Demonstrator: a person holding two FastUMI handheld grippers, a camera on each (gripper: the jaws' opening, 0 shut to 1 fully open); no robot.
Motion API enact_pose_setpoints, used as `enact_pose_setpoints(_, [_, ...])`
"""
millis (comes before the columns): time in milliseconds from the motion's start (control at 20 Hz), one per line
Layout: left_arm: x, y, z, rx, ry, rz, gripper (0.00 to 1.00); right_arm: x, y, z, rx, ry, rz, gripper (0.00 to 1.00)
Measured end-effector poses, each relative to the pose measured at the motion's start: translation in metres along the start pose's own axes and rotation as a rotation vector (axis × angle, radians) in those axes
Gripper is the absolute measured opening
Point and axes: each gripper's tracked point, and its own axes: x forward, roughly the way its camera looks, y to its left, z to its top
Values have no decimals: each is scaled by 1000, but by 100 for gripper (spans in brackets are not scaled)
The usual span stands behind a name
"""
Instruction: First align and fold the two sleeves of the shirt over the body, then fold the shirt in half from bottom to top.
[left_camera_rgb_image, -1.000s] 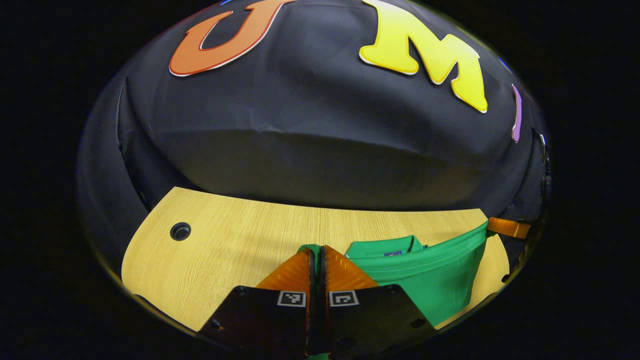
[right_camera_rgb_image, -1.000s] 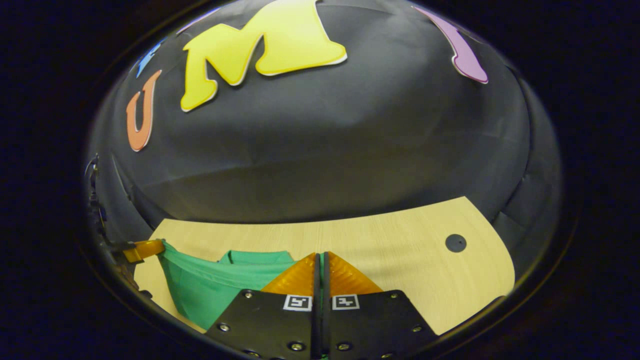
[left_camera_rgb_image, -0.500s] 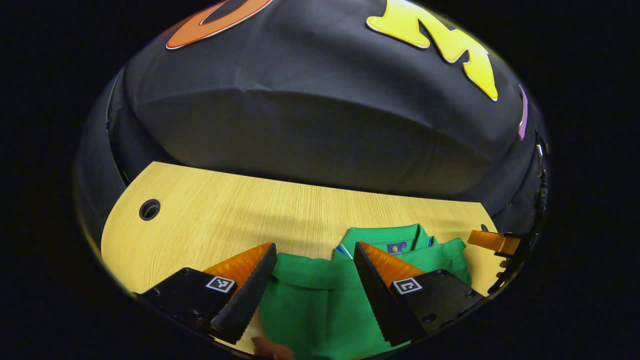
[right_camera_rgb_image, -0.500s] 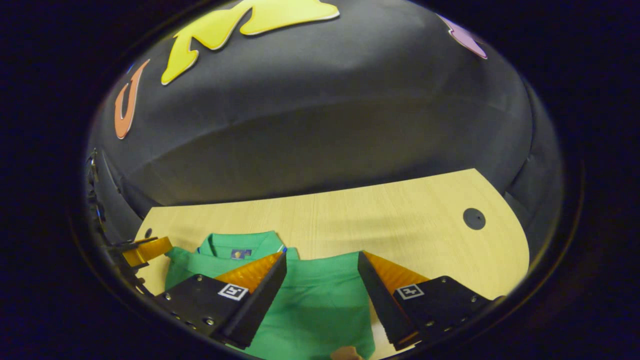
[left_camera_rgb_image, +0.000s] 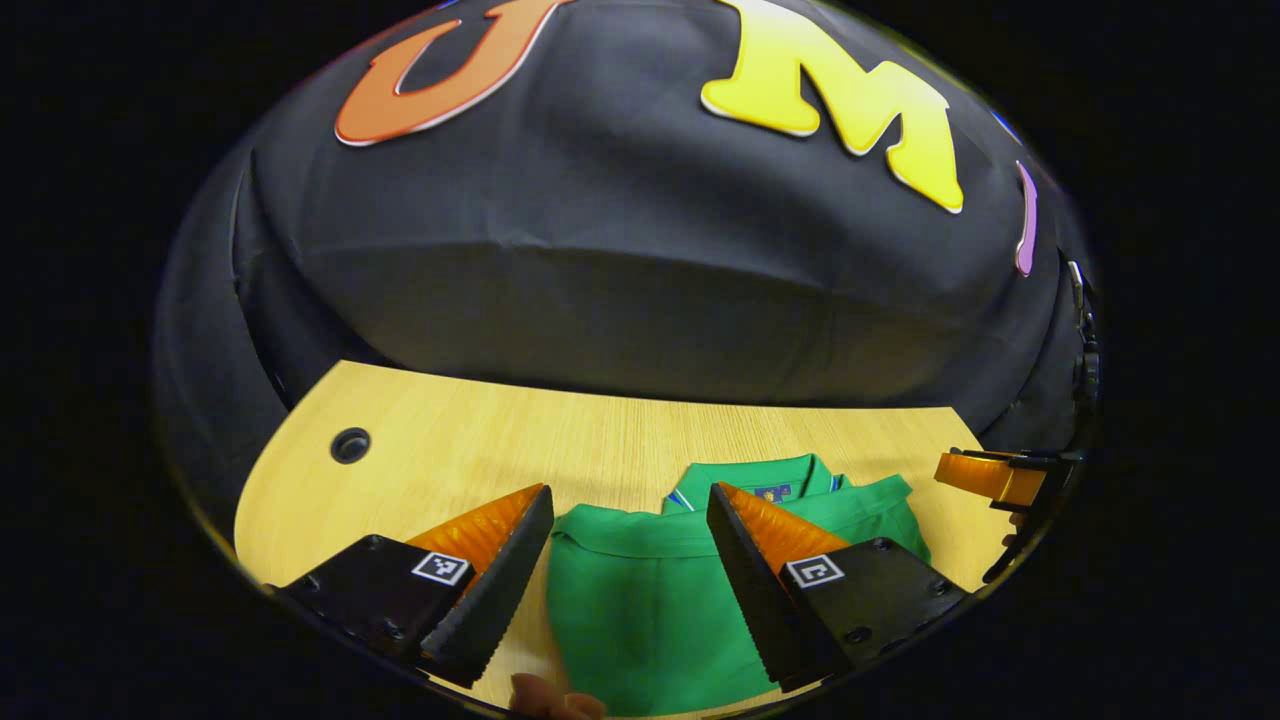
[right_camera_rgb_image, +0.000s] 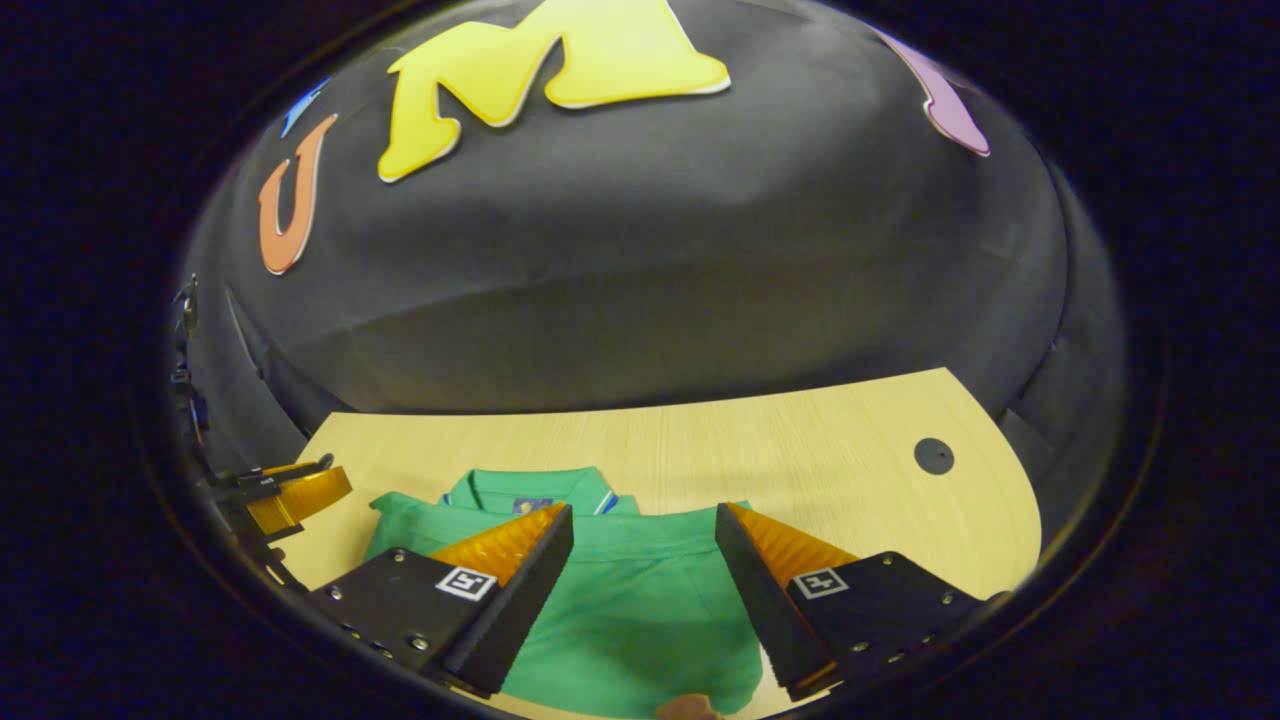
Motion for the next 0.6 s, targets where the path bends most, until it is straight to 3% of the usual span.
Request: enact_pose_setpoints(600, [-236,-23,-18,43,-229,-5,98,-229,31,-43,-39,-203,32,92])
